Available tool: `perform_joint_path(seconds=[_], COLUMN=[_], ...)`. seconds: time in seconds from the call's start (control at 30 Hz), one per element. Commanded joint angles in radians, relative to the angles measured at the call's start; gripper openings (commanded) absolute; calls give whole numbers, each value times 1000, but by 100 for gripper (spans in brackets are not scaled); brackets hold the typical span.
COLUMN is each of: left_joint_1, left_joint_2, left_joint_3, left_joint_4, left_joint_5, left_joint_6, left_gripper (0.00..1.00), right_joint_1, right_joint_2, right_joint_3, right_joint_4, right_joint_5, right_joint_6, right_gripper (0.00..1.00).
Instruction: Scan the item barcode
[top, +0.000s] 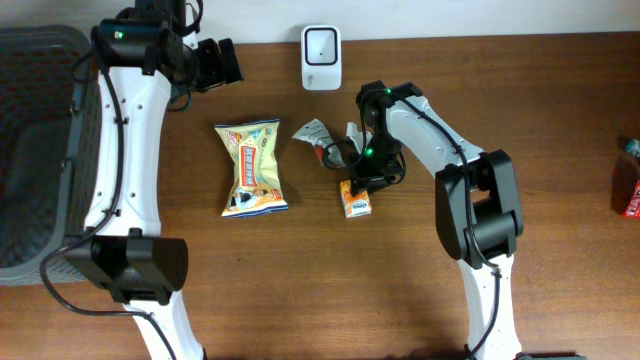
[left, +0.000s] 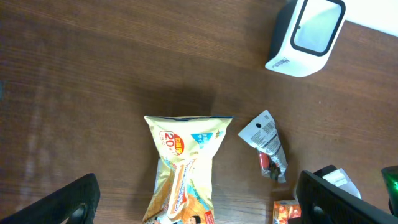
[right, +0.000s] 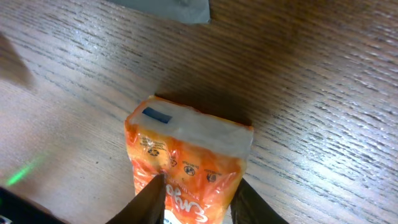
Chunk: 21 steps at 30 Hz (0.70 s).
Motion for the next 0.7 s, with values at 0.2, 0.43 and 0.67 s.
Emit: perform_joint_path(seconds=[0.2, 0.43, 0.67], left_joint_1=[6, 6, 6], left_joint_2=[-9, -9, -9], left_joint_3=[1, 0, 0], left_joint_4=[-2, -2, -2], left_joint_5=[-11, -11, -11], left_joint_6=[-7, -6, -7], left_gripper=[99, 99, 99], right_joint_1=[-2, -3, -53], right_joint_2=[-31, -31, -32], right_joint_3=[-45, -56, 43], right_joint_4=[32, 28, -64], right_joint_5=[17, -15, -420], right_joint_6=[10, 86, -82], right_gripper=[16, 4, 4])
